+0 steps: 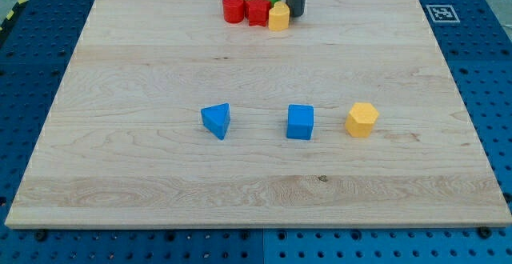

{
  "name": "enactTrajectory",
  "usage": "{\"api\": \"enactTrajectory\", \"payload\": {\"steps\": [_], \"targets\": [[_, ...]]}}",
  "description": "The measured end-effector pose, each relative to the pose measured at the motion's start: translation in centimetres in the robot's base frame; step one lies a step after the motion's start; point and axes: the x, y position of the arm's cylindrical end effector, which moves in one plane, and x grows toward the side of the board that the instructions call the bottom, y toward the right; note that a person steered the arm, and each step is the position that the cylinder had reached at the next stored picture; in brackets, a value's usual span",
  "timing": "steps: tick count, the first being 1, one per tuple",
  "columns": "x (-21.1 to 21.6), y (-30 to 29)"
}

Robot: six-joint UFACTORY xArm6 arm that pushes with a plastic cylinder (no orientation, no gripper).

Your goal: Separate the yellow heart from the group blocks

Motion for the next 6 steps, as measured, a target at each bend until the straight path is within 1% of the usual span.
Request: {"api": "enactTrajectory", "payload": {"steps": [1,3,4,5,6], "targets": [[0.5,-1.7],[3.3,-6.6],[3.7,-10.0],[3.7,-15.1],[4.4,-17.6]]}}
